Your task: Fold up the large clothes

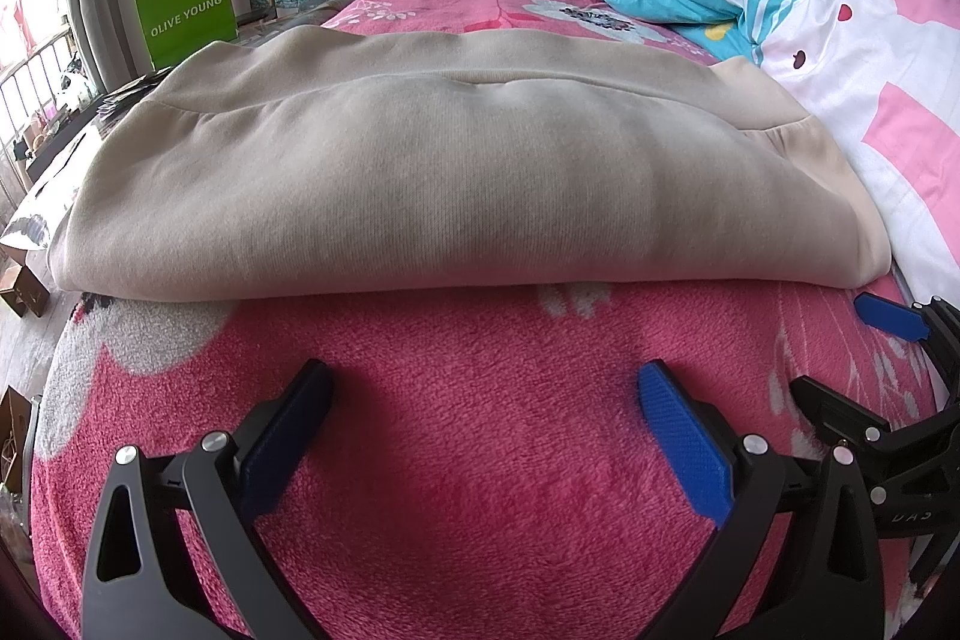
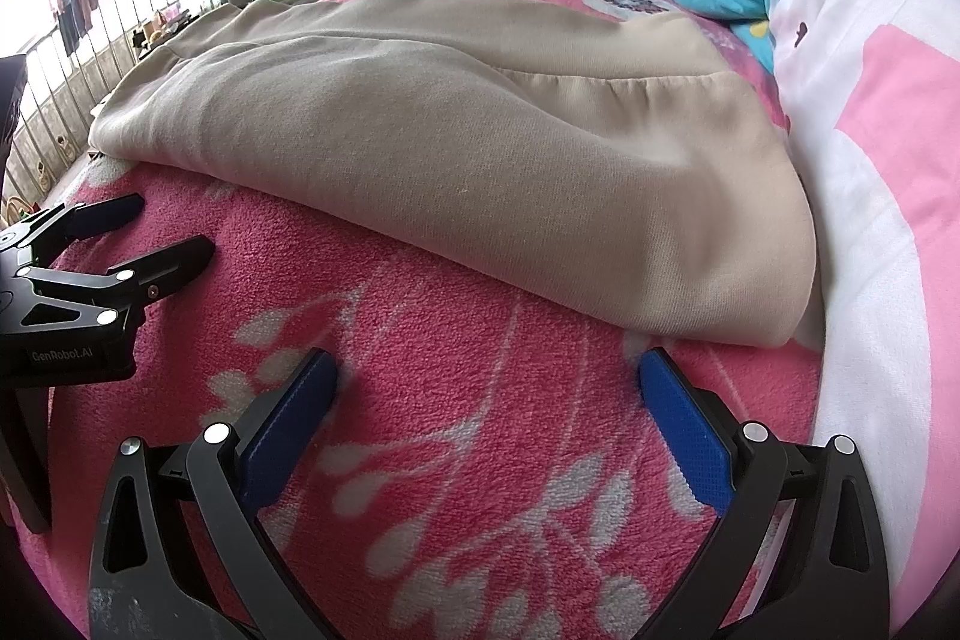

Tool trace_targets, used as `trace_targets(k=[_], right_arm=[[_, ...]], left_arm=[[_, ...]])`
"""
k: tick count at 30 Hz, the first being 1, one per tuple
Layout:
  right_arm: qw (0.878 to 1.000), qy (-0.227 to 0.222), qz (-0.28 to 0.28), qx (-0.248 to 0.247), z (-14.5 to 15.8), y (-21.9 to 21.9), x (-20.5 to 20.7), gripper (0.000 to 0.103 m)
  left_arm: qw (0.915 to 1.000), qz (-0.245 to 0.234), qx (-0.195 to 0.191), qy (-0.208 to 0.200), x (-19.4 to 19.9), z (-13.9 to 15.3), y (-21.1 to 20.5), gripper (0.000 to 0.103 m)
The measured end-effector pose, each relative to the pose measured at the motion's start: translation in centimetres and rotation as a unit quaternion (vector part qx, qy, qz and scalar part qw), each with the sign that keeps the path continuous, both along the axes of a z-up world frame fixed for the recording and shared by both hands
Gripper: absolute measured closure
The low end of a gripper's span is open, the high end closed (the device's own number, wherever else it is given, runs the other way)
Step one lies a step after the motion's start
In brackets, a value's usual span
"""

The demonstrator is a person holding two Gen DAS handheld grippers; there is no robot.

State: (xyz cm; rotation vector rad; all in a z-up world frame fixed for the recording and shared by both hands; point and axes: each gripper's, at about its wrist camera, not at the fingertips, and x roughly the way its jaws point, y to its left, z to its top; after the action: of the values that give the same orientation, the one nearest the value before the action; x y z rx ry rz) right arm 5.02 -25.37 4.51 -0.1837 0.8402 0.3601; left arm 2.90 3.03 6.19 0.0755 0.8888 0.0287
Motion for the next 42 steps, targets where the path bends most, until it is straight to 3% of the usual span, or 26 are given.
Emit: trace_targets(k=[42], right_arm=[[1.0,0.009,0.003,0.011,-0.01,-0.39,0.12,0.007]], left_arm=[[1.0,0.0,-0.001,0.001,-0.12,-0.38,0.12,0.004]])
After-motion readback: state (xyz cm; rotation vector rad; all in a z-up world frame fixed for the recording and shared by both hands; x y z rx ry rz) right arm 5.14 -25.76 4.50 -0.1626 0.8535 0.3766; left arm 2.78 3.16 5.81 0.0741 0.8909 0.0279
